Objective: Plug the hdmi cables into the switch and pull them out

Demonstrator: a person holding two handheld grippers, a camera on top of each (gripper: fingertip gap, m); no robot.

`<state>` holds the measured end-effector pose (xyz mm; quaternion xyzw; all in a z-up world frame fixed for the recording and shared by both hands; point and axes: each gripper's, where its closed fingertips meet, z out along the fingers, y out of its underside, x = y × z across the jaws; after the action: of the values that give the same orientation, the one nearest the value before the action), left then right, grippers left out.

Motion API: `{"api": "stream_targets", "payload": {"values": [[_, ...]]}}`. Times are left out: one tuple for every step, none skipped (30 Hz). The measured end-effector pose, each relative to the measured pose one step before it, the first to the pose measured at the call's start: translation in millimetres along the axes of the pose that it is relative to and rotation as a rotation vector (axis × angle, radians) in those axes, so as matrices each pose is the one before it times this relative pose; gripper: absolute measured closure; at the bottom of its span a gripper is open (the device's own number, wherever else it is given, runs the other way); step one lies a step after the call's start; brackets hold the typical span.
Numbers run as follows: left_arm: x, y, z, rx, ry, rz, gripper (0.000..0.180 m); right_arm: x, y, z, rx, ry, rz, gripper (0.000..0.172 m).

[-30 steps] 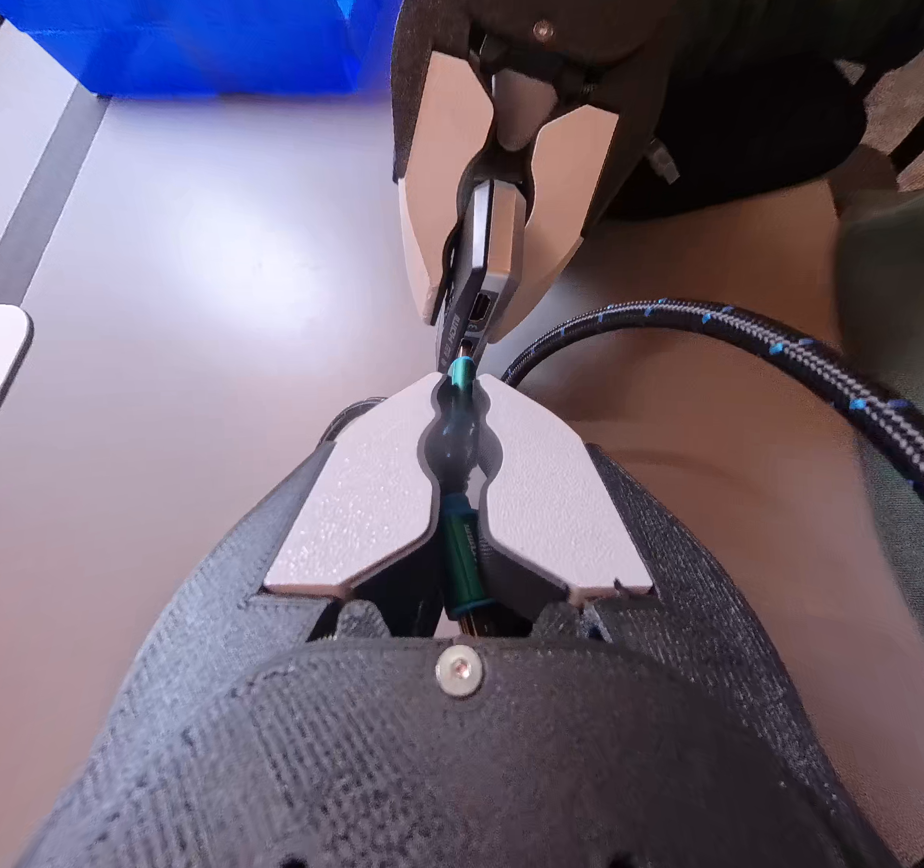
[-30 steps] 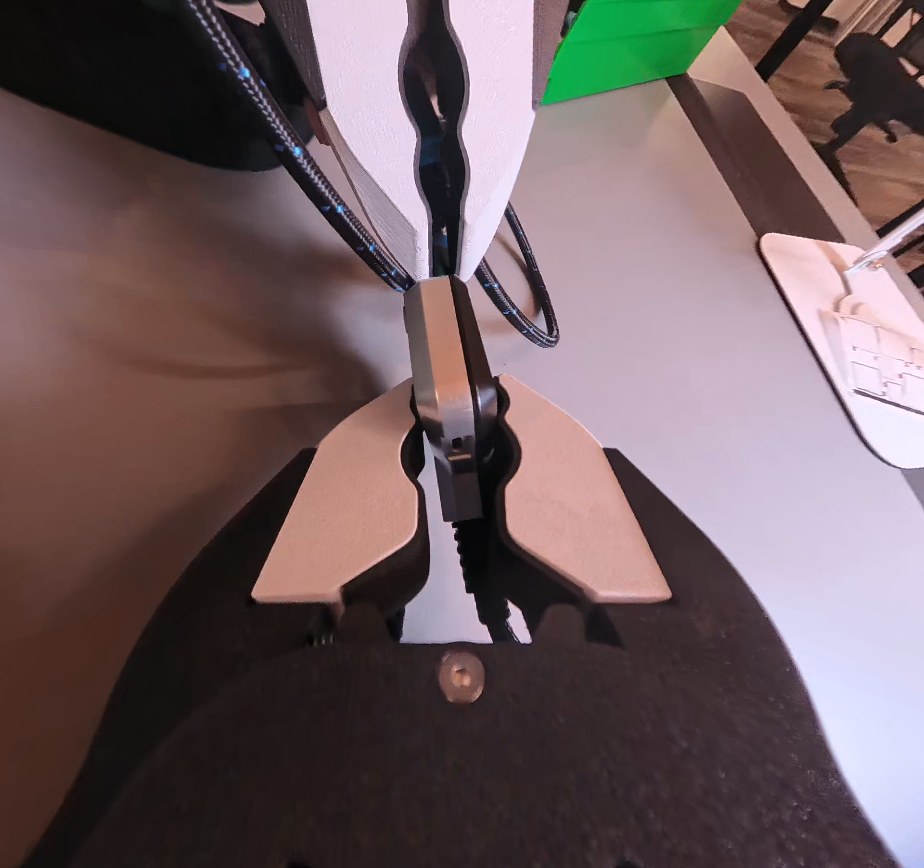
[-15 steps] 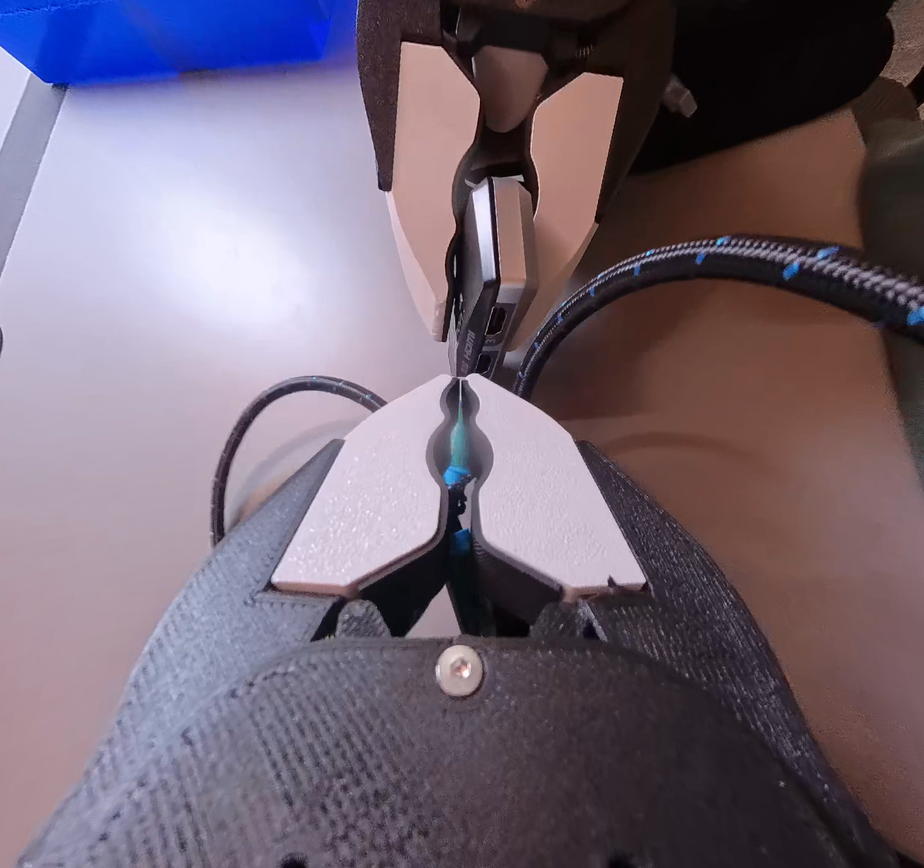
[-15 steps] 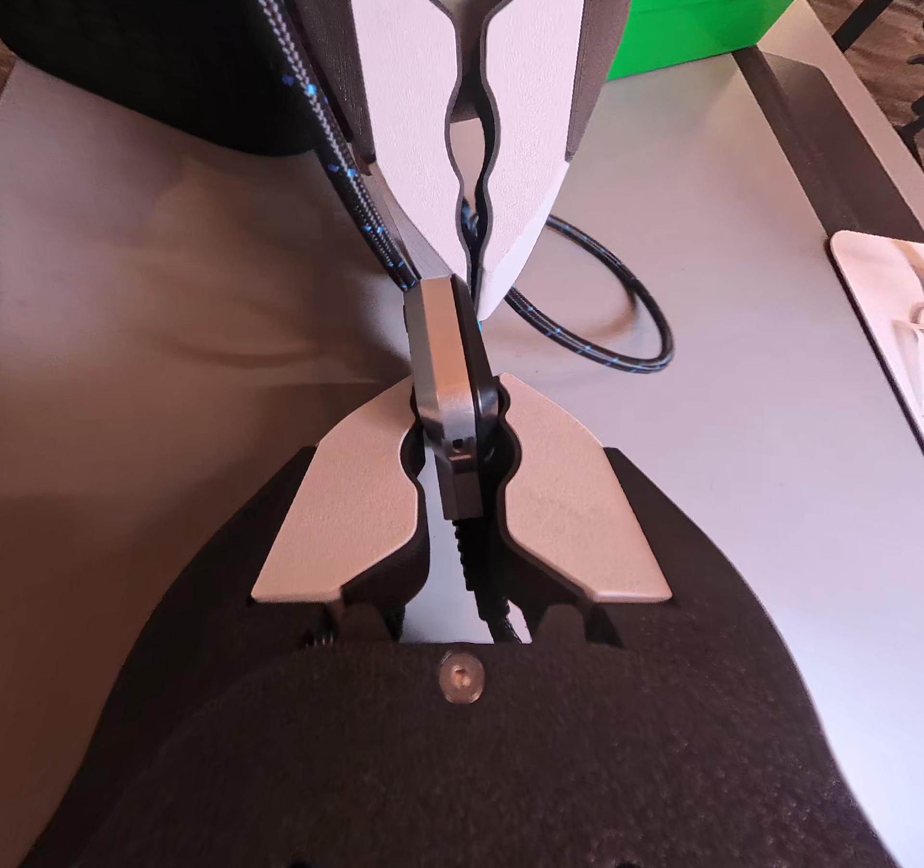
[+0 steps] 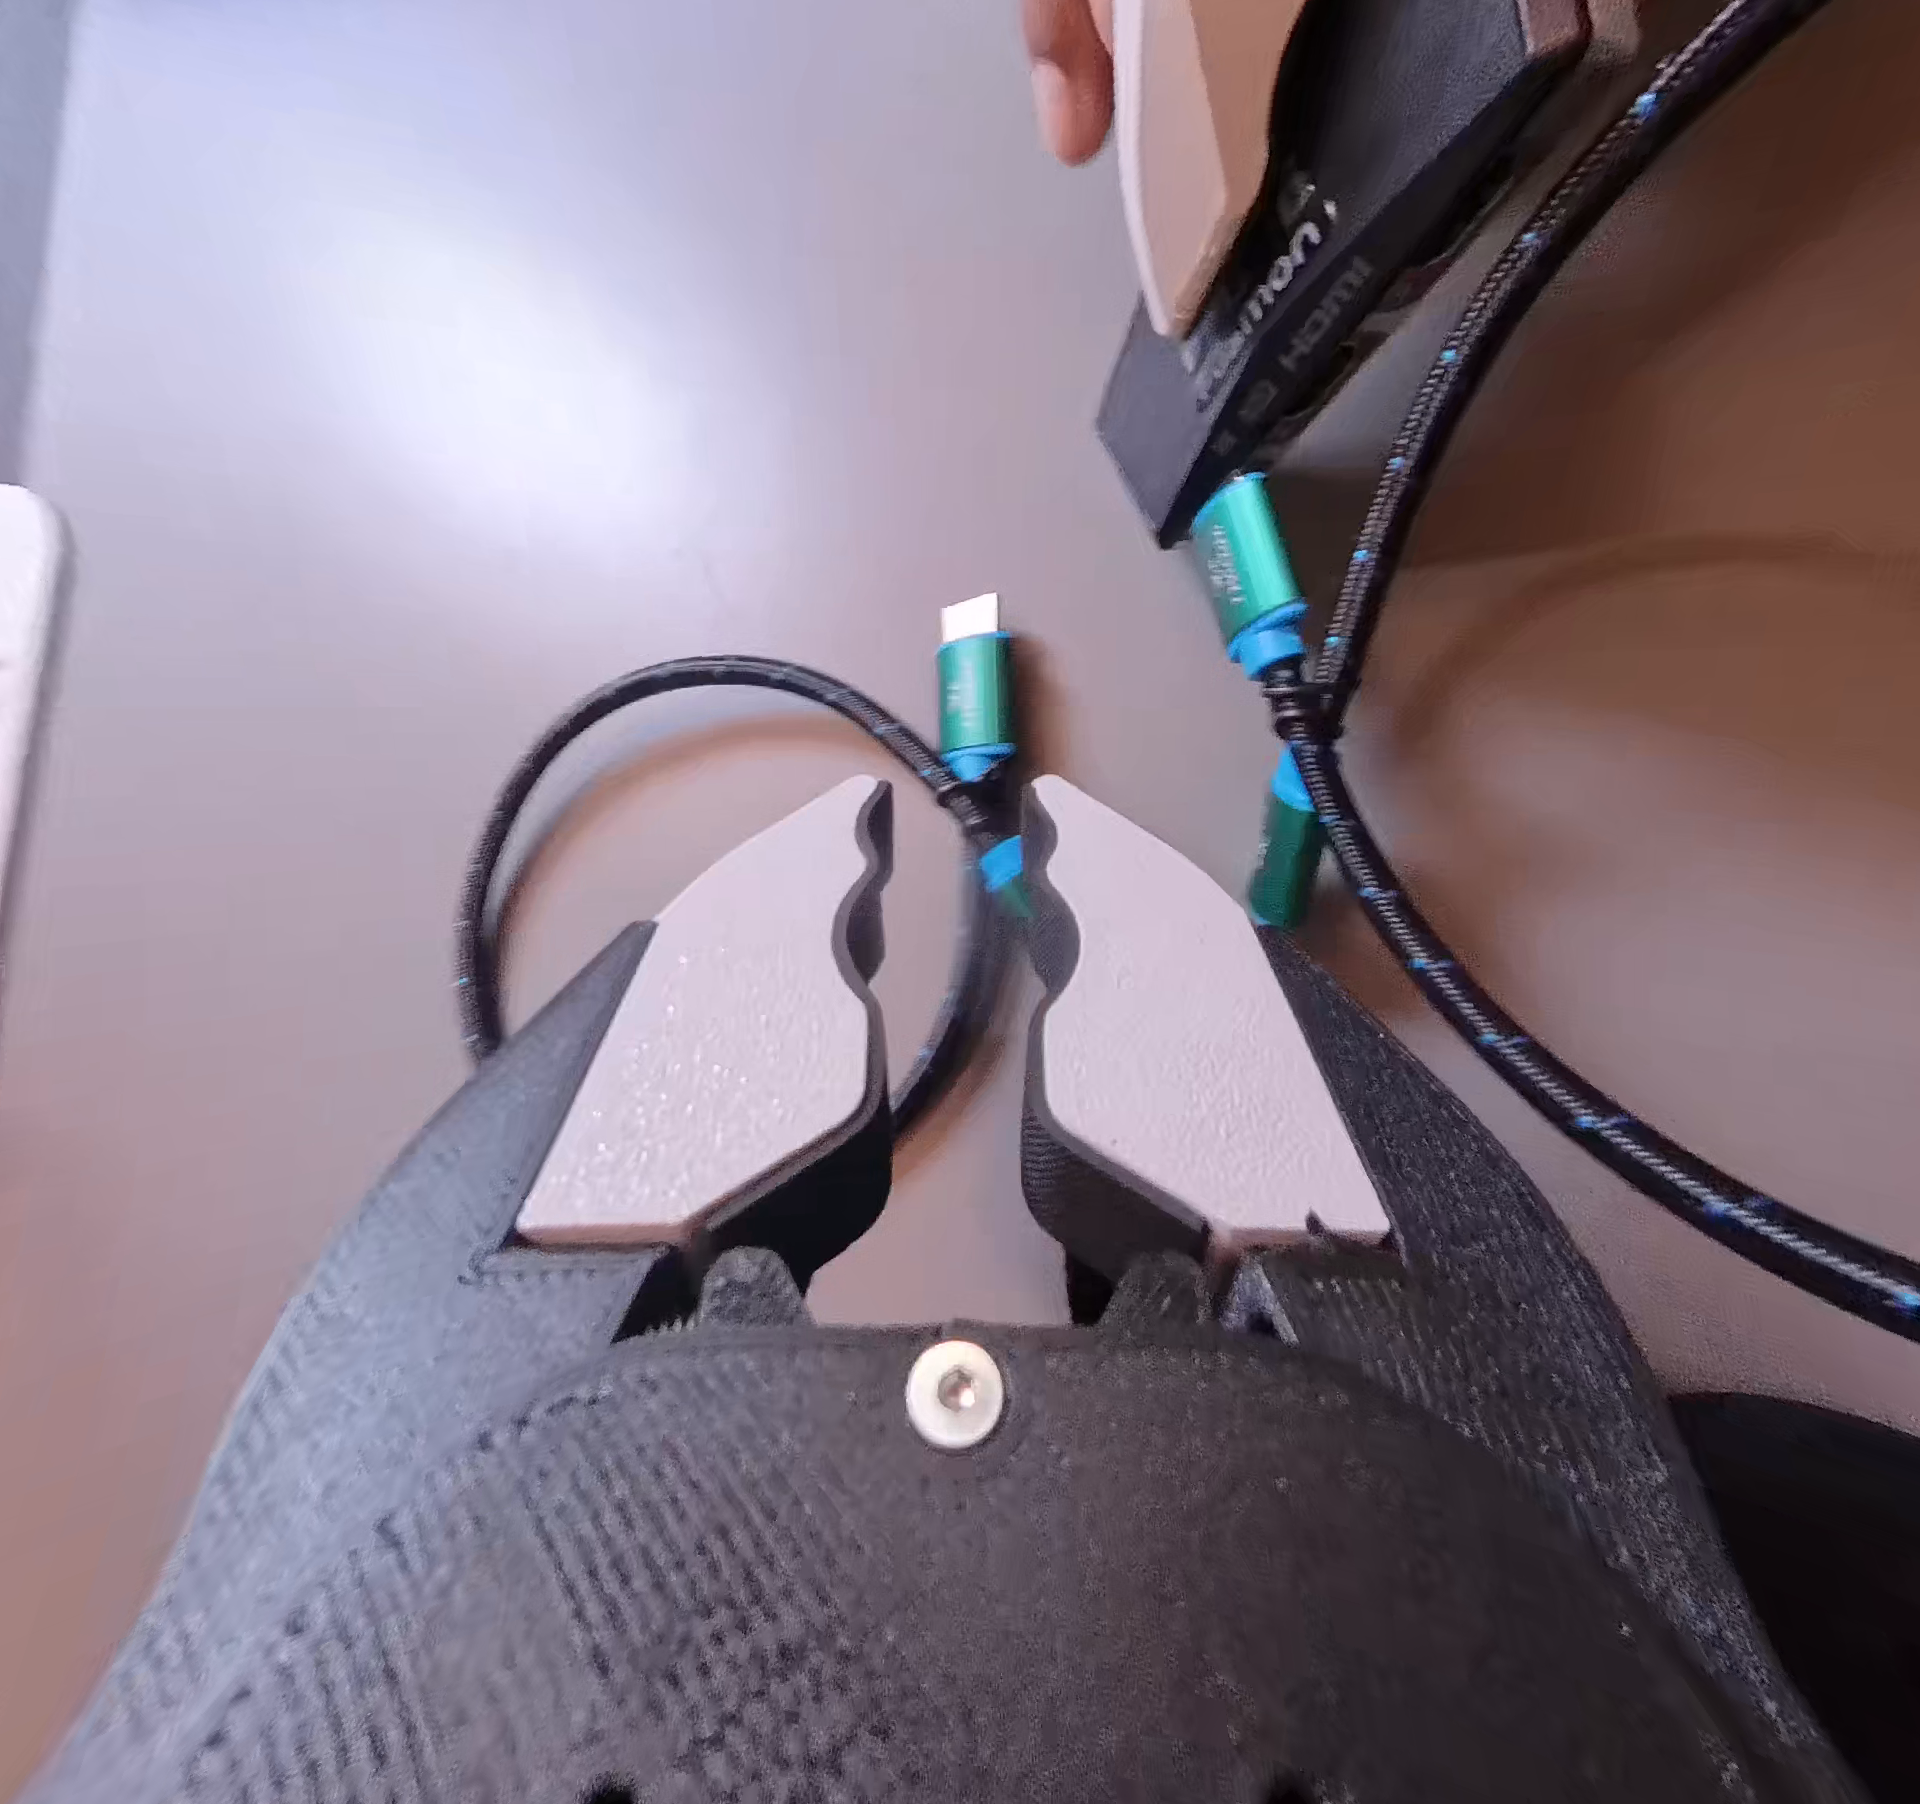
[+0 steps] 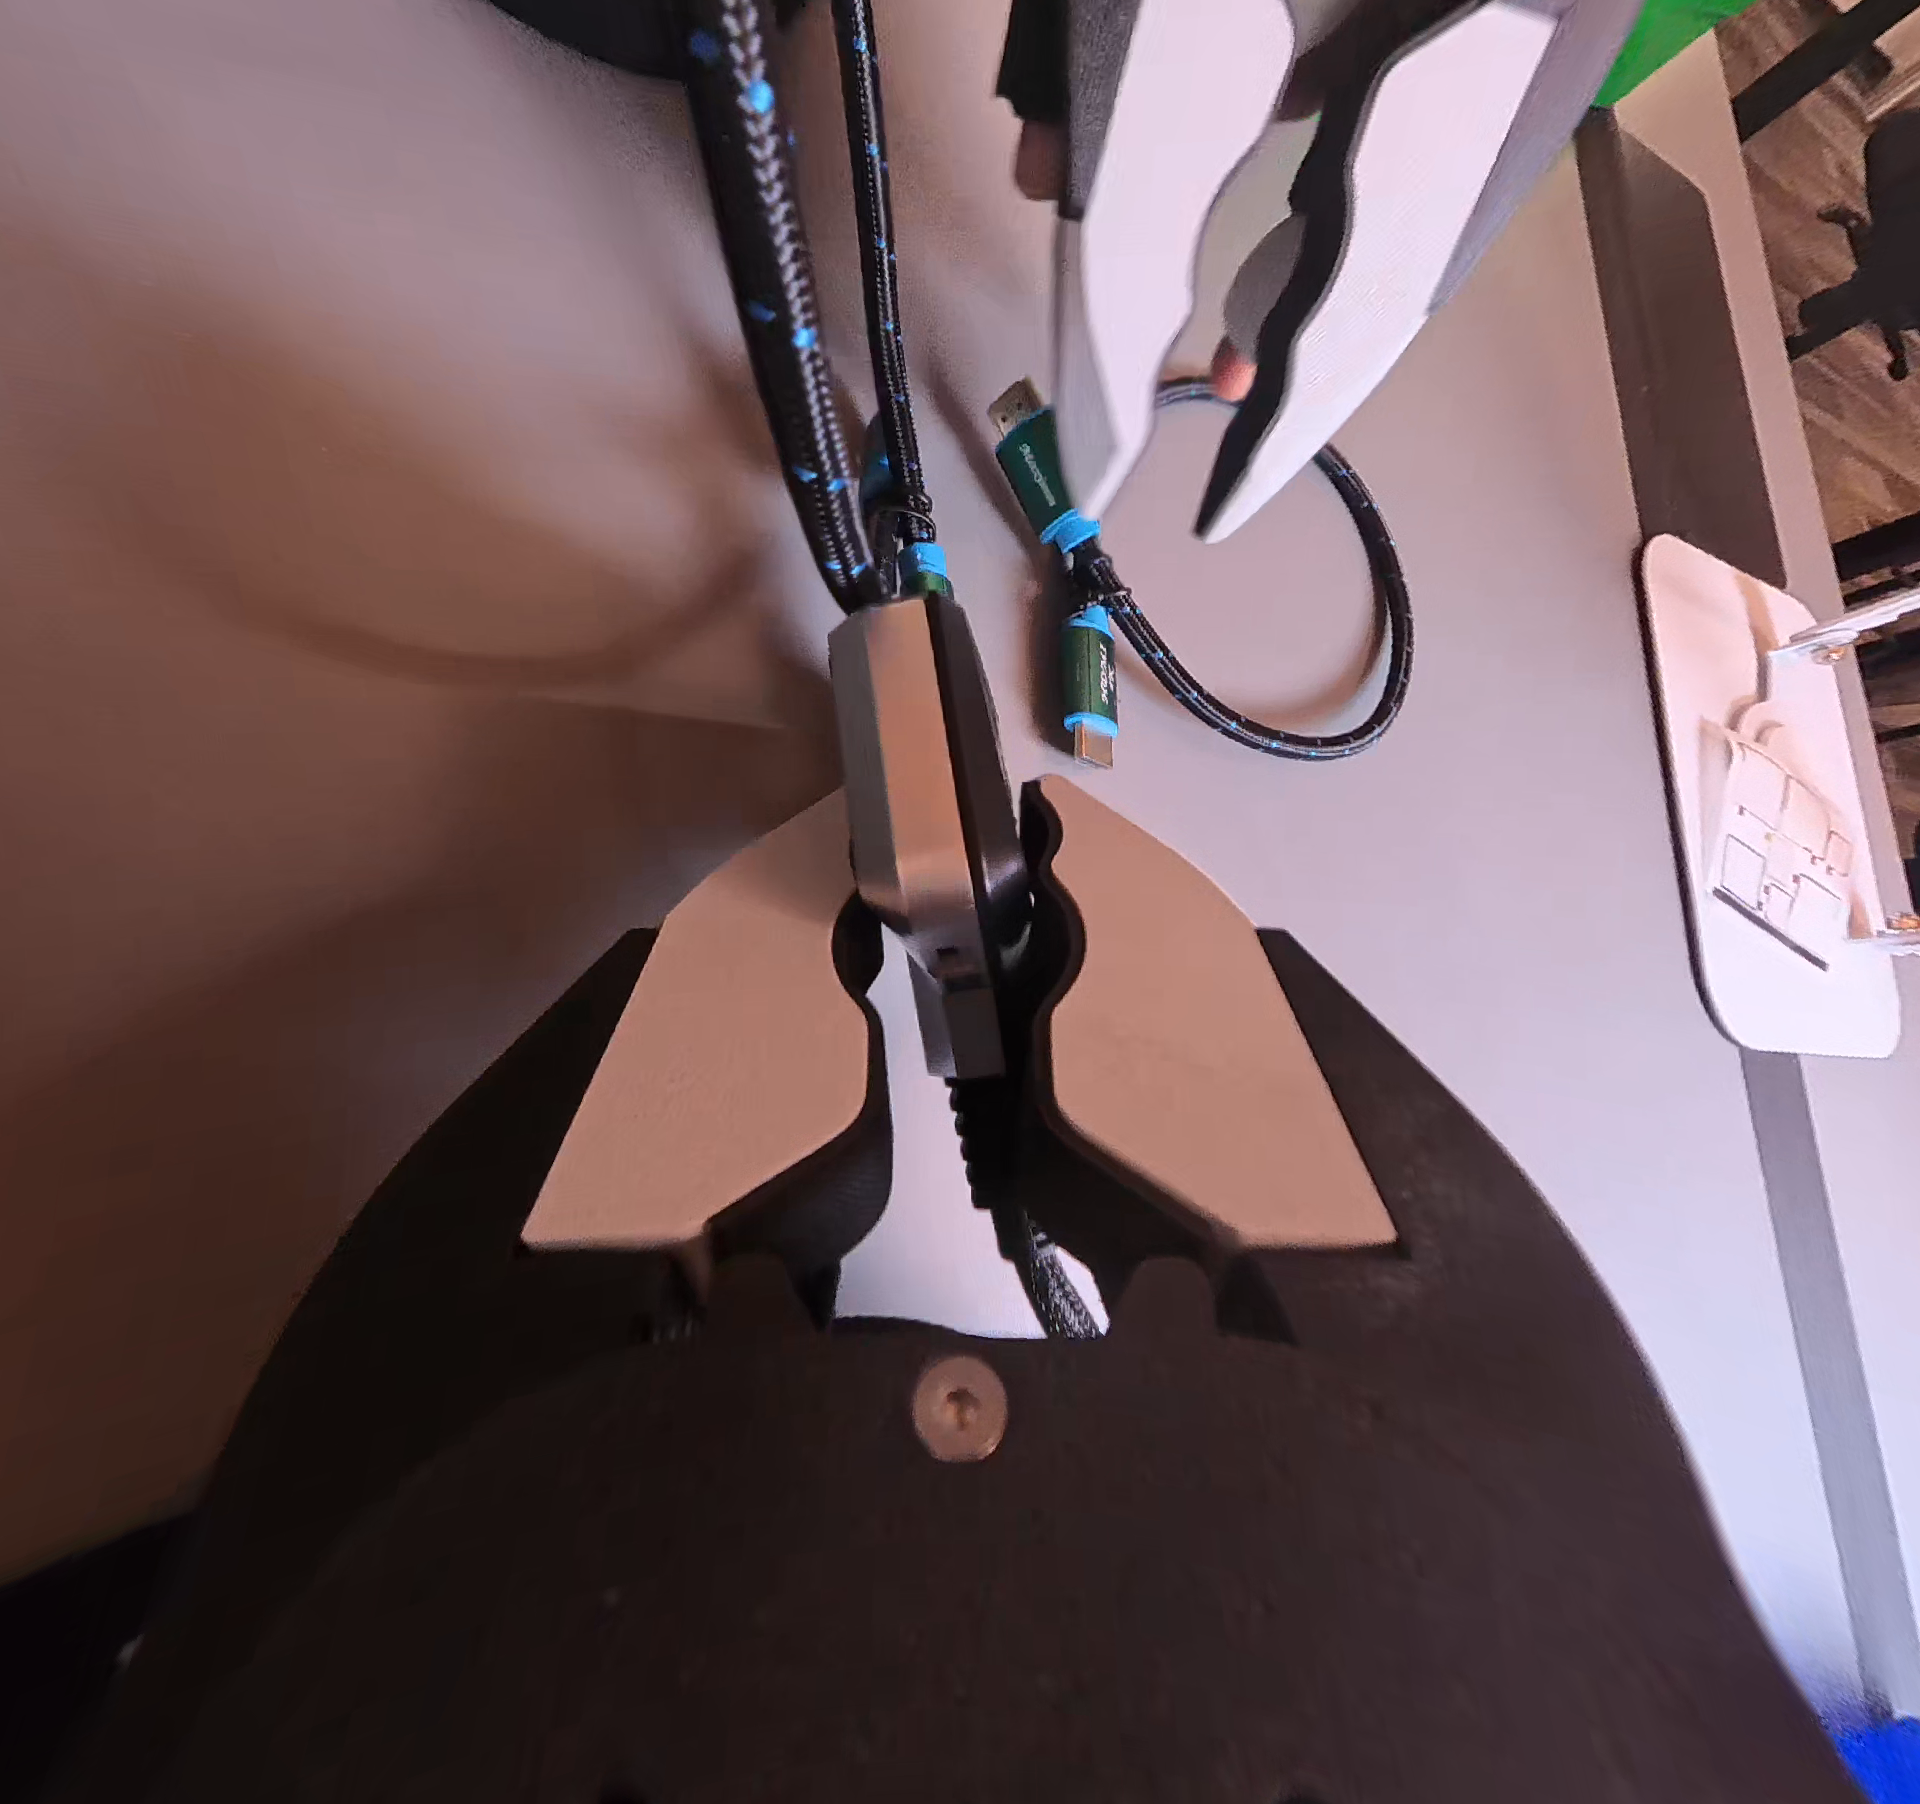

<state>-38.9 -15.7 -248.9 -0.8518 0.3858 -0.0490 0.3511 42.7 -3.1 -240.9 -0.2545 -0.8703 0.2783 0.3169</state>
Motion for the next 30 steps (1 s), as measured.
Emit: {"api": "stream_targets", "payload": {"values": [[5.9,0.84,4.68,-0.0149,0.049,-0.0261,0.15,0.49,1.44,-1.34,-0.0044,0.0051,-0.0009,0.148],[-0.3,2.18,4.67,-0.0226,0.0095,-0.0192,0.146,0.69,1.32,-1.37,-0.0014,0.0043,0.0021,0.148],[-1.93,4.7,4.58,-0.0354,0.0,-0.01,0.143,0.87,1.51,-1.19,-0.0003,0.0045,0.0024,0.148],[-0.5,6.99,4.78,-0.0491,0.0113,-0.0104,0.138,0.85,1.61,-0.77,0.0003,0.0036,0.0031,0.147],[-2.29,6.46,4.93,-0.0433,-0.0012,-0.0093,0.137,0.8,1.39,-0.47,0.0019,0.0017,0.0042,0.147],[0.14,-0.97,2.37,0.006,0.0156,-0.0219,0.142,0.65,0.96,-0.1,0.0029,0.0004,0.0041,0.147],[0.2,2.14,1.42,-0.0188,0.0135,-0.0082,0.148,0.53,0.83,-0.05,0.0027,-0.0001,0.0032,0.147],[-0.06,-0.31,0.08,-0.0018,0.0032,0.0048,0.16,0.6,0.71,0.06,0.0029,0.0001,0.0026,0.147],[-1.37,0.08,-0.1,-0.005,-0.0117,0.0109,0.163,0.83,0.85,-0.06,0.0031,0.0015,0.0028,0.147],[-1.64,1.14,-0.47,-0.0138,-0.0142,0.0074,0.166,1.43,1.13,-0.14,0.0023,0.0044,0.0034,0.147],[-6.2,2.06,-1.02,-0.0185,-0.0455,0.0097,0.169,2.19,1.5,-0.35,0.0014,0.0098,0.0022,0.148],[-6.28,-1.49,-2.03,0.0156,-0.0426,0.006,0.169,2.85,1.65,-0.58,0.0005,0.0167,-0.0004,0.148],[-2.06,-5.18,-4.33,0.0408,0.0043,-0.039,0.169,2.89,1.75,-0.53,-0.0026,0.0206,-0.0047,0.148],[-0.23,-7.15,-6.91,0.0497,0.025,-0.0501,0.169,3.07,1.58,-0.28,-0.0062,0.0259,-0.0129,0.148],[2.02,-6.88,-7.86,0.0389,0.0336,-0.0314,0.169,2.64,1.33,0.15,-0.0112,0.0301,-0.0247,0.148],[-1.17,-6.96,-8.27,0.0295,0.0004,-0.0183,0.169,1.92,0.83,0.76,-0.0147,0.0319,-0.0351,0.148],[-1.22,-6.54,-8.02,0.0211,-0.007,-0.0094,0.169,1.22,-0.3,1.36,-0.0143,0.0332,-0.0434,0.149],[3.15,-6.5,-7.3,0.0176,0.0179,-0.0118,0.169,0.87,-1.07,1.7,-0.0154,0.0357,-0.051,0.149],[6.97,-6.61,-5.99,0.016,0.0361,-0.0191,0.169,0.69,-1.25,1.98,-0.0198,0.0402,-0.0612,0.149],[9.83,-3.7,-3.33,-0.0022,0.0491,-0.016,0.169,1.06,-1.23,2.04,-0.0209,0.0459,-0.0686,0.149],[8.79,0.29,0.06,-0.0255,0.0357,-0.0133,0.169,1.71,-1.12,2.0,-0.0201,0.0507,-0.065,0.149],[5.25,3.15,2.86,-0.0383,0.0132,-0.0124,0.169,1.2,-0.49,2.09,-0.0196,0.0448,-0.0563,0.149],[4.01,5.65,4.57,-0.0469,0.0122,-0.0141,0.169,0.77,-0.14,1.92,-0.0171,0.0334,-0.0353,0.149],[0.96,5.01,4.92,-0.036,-0.0026,-0.0157,0.17,0.41,-0.35,1.36,-0.009,0.0187,-0.0095,0.149],[-1.04,3.02,4.13,-0.0182,-0.0105,-0.0167,0.17,0.43,-0.64,0.9,0.0015,0.0073,0.0109,0.149],[-0.04,1.73,3.14,-0.0072,0.0011,-0.0166,0.17,0.68,-0.5,0.49,0.0048,0.0009,0.0213,0.149],[-0.17,0.29,2.57,0.0012,0.0018,-0.0181,0.17,1.38,0.25,0.28,0.0006,0.0023,0.0206,0.149],[-0.67,-0.6,1.9,0.0028,-0.0035,-0.013,0.17,1.73,0.32,0.16,0.0,0.0054,0.0128,0.149],[-0.49,-0.21,1.6,-0.0047,-0.0045,-0.0091,0.17,0.87,0.08,0.04,0.003,0.0027,0.0105,0.149],[-0.62,0.04,1.66,-0.0096,-0.0081,-0.0003,0.17,-0.31,-0.61,0.01,0.0081,-0.0035,0.0098,0.149]]}}
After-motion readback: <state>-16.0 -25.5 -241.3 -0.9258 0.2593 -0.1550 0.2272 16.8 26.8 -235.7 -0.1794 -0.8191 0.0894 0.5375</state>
